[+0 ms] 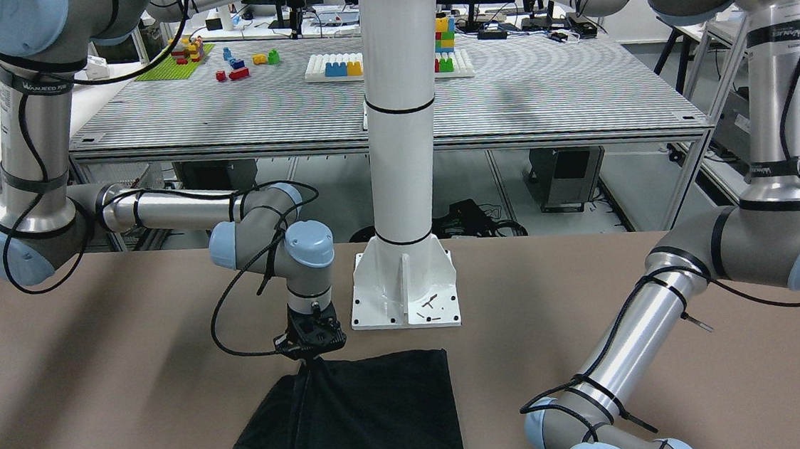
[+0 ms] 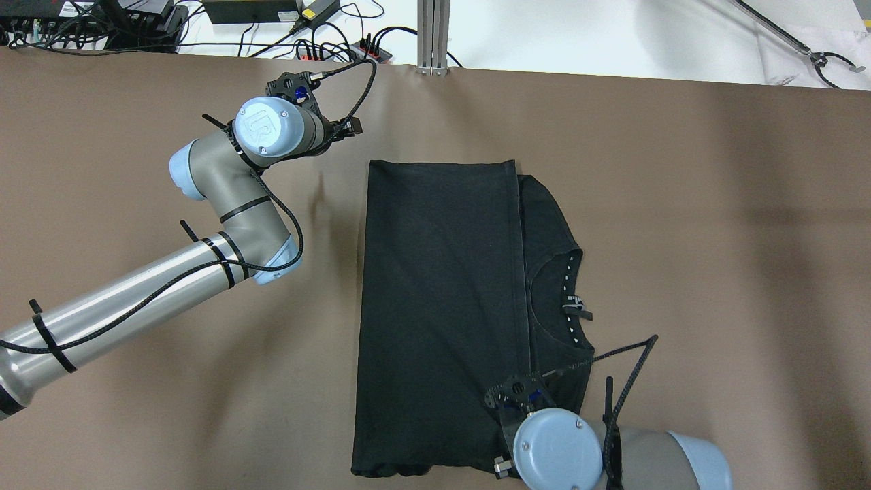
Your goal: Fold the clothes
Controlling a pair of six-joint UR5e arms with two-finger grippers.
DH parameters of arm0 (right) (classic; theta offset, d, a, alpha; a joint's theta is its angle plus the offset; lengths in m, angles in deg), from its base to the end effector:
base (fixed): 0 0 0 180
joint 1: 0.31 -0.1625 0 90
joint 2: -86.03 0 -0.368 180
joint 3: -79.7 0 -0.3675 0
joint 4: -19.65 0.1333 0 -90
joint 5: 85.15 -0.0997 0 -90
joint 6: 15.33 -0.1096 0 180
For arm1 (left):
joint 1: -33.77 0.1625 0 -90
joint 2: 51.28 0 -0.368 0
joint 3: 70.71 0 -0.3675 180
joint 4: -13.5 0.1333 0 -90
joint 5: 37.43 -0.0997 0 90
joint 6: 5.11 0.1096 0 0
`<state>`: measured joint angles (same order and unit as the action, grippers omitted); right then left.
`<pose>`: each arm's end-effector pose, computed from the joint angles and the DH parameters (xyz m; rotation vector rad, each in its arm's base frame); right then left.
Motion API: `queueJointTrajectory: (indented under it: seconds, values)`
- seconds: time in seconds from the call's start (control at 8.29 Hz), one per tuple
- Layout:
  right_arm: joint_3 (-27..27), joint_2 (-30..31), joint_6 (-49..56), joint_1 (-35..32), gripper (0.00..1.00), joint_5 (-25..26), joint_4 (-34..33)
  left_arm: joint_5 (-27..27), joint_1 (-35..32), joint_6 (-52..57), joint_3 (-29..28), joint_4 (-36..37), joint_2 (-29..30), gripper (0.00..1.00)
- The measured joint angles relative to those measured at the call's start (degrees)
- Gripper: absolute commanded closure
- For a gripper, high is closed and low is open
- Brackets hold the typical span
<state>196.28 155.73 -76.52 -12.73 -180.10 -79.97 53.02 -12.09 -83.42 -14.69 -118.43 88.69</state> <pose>-0.4854 -0.2337 0.2659 0.1514 -0.6402 -0.3038 0.4488 -0.6526 0.2717 0.4869 0.9017 -0.5402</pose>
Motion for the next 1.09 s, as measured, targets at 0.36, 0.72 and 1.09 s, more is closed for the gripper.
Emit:
queueJointTrajectory:
  seconds: [0.36, 0.72, 1.09]
  values:
    - [1.5, 1.2, -5.3, 1.6, 0.05, -0.6, 0.3, -0.6, 0.0, 0.0, 0.5, 0.1, 0.0, 0.06]
    - [1.8, 0.3, -3.5, -1.6, 0.06, -1.8, 0.4, -0.6, 0.1, 0.0, 0.5, 0.1, 0.0, 0.06]
    - [2.2, -0.2, -36.3, -1.7, 0.21, 2.4, 5.6, -0.5, 0.0, 0.1, 0.4, 0.2, 0.0, 0.06]
